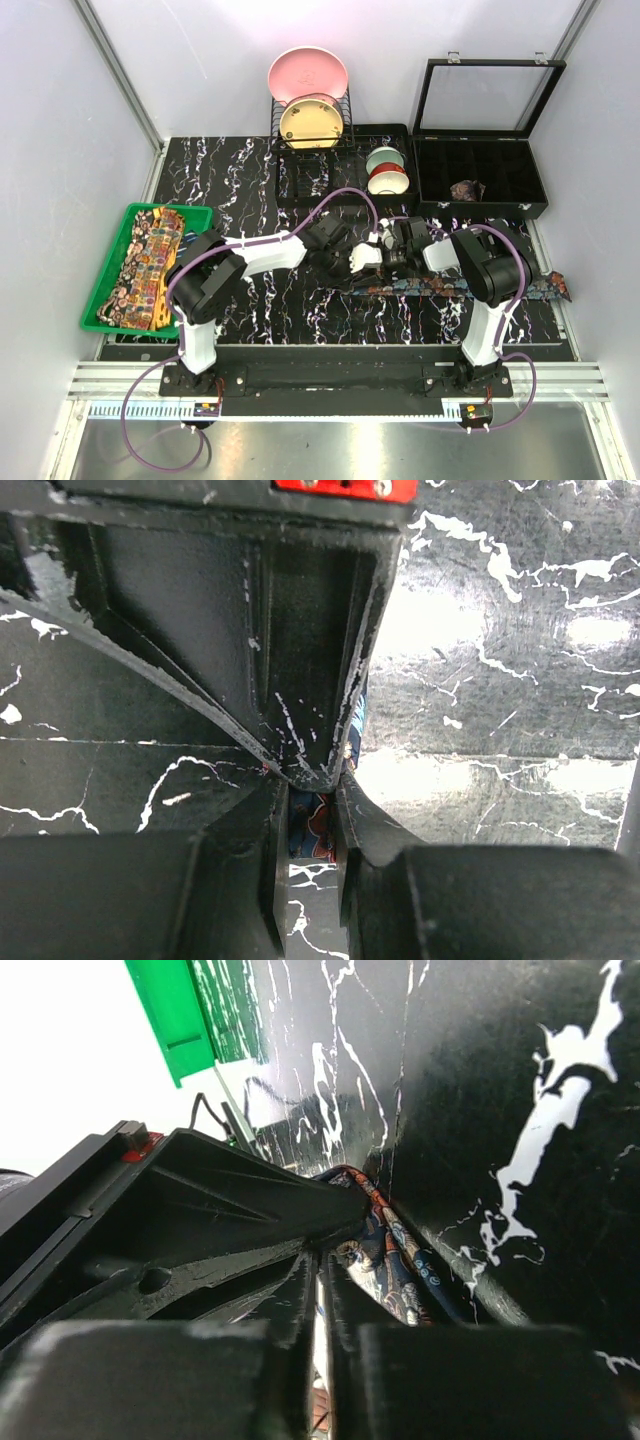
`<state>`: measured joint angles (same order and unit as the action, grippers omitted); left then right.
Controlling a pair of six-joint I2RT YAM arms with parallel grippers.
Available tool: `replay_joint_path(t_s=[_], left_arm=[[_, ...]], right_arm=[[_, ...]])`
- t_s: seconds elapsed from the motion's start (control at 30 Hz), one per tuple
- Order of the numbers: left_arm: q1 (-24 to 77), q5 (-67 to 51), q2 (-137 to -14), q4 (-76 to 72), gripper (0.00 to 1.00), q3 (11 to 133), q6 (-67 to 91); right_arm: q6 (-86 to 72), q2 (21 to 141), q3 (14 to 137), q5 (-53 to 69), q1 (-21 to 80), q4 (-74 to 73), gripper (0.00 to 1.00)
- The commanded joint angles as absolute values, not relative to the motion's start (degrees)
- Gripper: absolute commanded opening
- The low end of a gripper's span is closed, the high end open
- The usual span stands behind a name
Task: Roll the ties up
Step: Roll the tie at the center of the board.
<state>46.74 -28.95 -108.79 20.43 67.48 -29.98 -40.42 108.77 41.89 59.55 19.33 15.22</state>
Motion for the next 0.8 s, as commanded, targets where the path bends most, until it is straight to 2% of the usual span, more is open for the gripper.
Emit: replay_joint_path(t_s=[0.0,0.13,0.37,0.5,0.77], left_arm=[[47.5,-27.7,-112.1,23.6,0.19,64.9,-30.1],[46.8,-27.7,-111.6,23.0,0.25,64.7,-28.7],[46.6,-26.2,-106.3,19.0,0.51,61.3,-27.9],[46.6,-25.1,-105.6,18.2,0.55,60.3,-28.2],[46.5,-24.4,-106.3,17.6,0.56,60.5,-29.0]], right_arm=[[-41.9,110.1,44.0,59.3,22.9,17.8,0.0],[-38.3,109.3,45.8,58.2,22.7,10.7,0.0],[-33.8,106.2,46.5,53.4,21.8,2.6,0.0],[-32.1,106.5,47.2,52.6,20.7,0.4,0.0],[-28.8,104.7,46.9,52.5,18.4,-5.0,0.0]])
